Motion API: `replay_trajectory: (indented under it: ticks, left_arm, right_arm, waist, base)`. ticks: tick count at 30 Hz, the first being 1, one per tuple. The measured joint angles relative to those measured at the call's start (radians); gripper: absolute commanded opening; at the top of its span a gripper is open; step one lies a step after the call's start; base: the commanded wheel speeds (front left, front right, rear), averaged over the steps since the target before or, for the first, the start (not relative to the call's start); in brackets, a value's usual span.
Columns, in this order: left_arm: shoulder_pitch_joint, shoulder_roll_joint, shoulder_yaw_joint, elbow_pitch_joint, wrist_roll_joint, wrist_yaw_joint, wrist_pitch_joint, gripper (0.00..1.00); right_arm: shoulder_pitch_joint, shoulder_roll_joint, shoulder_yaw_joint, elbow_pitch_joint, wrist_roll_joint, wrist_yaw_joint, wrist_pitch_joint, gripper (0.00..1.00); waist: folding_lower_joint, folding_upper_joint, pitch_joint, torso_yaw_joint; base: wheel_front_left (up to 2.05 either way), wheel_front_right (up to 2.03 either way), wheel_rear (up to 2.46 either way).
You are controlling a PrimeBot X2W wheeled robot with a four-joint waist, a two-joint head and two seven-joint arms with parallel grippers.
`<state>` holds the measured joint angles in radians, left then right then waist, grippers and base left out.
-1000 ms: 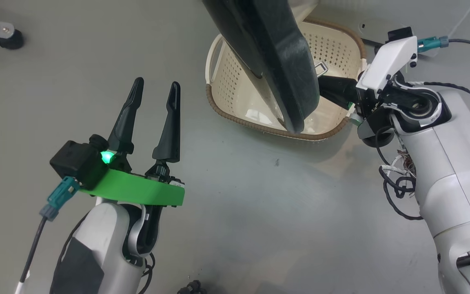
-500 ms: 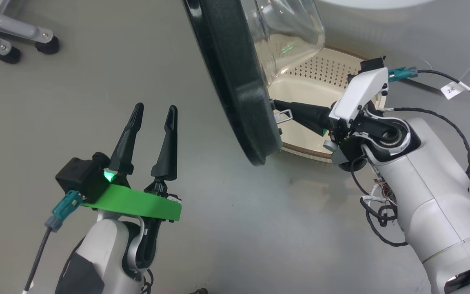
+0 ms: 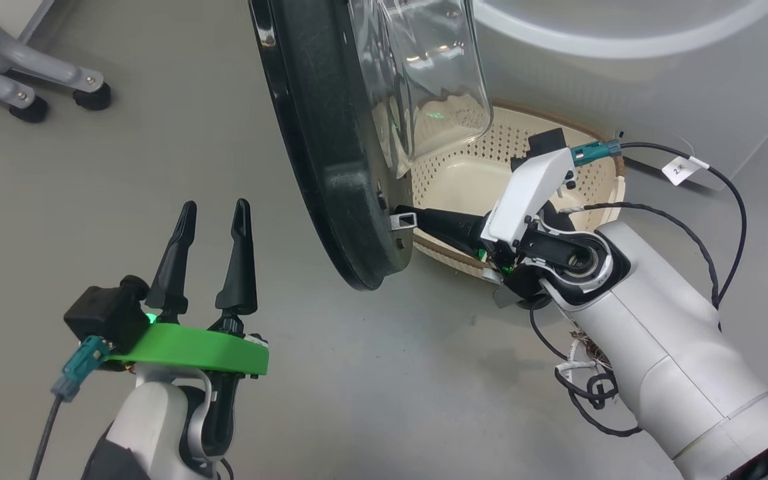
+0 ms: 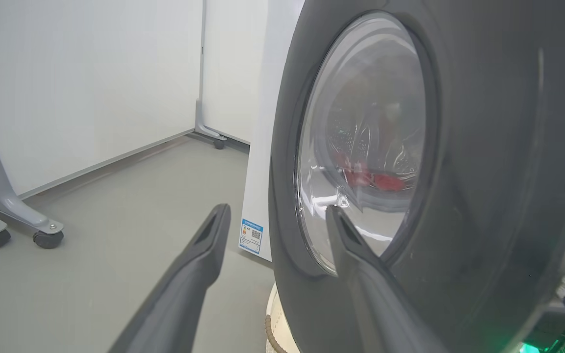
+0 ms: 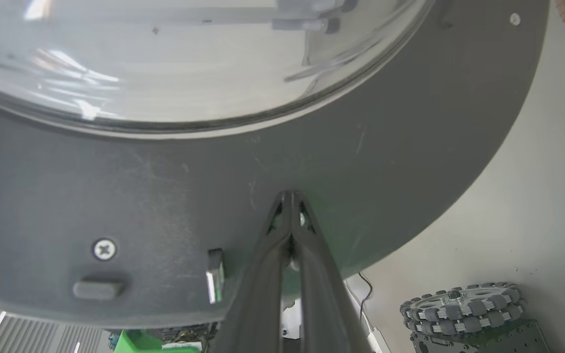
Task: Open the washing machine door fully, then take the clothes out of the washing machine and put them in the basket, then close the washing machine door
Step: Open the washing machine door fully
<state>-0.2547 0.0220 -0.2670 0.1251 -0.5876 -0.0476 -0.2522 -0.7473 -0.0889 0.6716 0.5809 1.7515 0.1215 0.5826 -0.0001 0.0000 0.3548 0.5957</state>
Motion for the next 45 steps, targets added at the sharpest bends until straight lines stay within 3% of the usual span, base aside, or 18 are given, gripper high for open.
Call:
replay_trajectory:
  ticks: [9,21,27,28,30,31,32,35,45]
  left_arm:
    - [0.010,0.000,0.012,0.016,0.002,0.000,0.000,1.00]
    - [0.010,0.000,0.039,0.045,0.010,-0.003,0.000,1.00]
    - [0.010,0.000,0.047,0.063,0.014,-0.012,0.000,1.00]
    - [0.010,0.000,0.050,0.066,0.017,-0.012,0.000,1.00]
    - [0.010,0.000,0.055,0.072,0.017,-0.014,0.000,1.00]
    - [0.010,0.000,0.059,0.077,0.018,-0.017,0.000,1.00]
    - [0.010,0.000,0.062,0.081,0.018,-0.019,0.000,1.00]
    - [0.010,0.001,0.072,0.084,0.021,-0.021,0.000,1.00]
    - [0.010,0.001,0.100,0.087,0.025,-0.028,0.000,1.00]
  right_arm:
    - [0.000,0.002,0.032,-0.009,0.027,0.000,-0.083,0.00]
    - [-0.001,0.014,-0.070,0.013,-0.012,0.000,-0.237,0.00]
    - [0.005,-0.037,-0.098,0.001,-0.093,0.000,-0.346,0.02]
    - [0.014,-0.048,-0.106,-0.004,-0.103,0.000,-0.362,0.16]
    - [0.036,-0.063,-0.119,-0.010,-0.118,0.000,-0.403,0.32]
    - [0.047,-0.069,-0.122,-0.014,-0.125,0.000,-0.419,0.47]
    - [0.059,-0.073,-0.129,-0.017,-0.134,0.000,-0.440,0.75]
    - [0.076,-0.087,-0.139,-0.037,-0.174,0.000,-0.504,1.00]
    - [0.100,-0.204,-0.155,-0.043,-0.424,0.000,-0.816,1.00]
  waist:
    - [0.0000,0.0000,-0.018,-0.006]
    - [0.0000,0.0000,-0.052,-0.026]
    - [0.0000,0.0000,-0.069,-0.036]
    - [0.0000,0.0000,-0.072,-0.038]
    - [0.0000,0.0000,-0.080,-0.041]
    - [0.0000,0.0000,-0.083,-0.043]
    - [0.0000,0.0000,-0.087,-0.045]
    - [0.0000,0.0000,-0.093,-0.051]
    - [0.0000,0.0000,-0.099,-0.067]
  base:
    - [0.00,0.00,0.00]
    - [0.00,0.00,0.00]
    - [0.00,0.00,0.00]
    - [0.00,0.00,0.00]
    - [0.00,0.00,0.00]
    - [0.00,0.00,0.00]
    - [0.00,0.00,0.00]
    - [0.00,0.00,0.00]
    - [0.00,0.00,0.00]
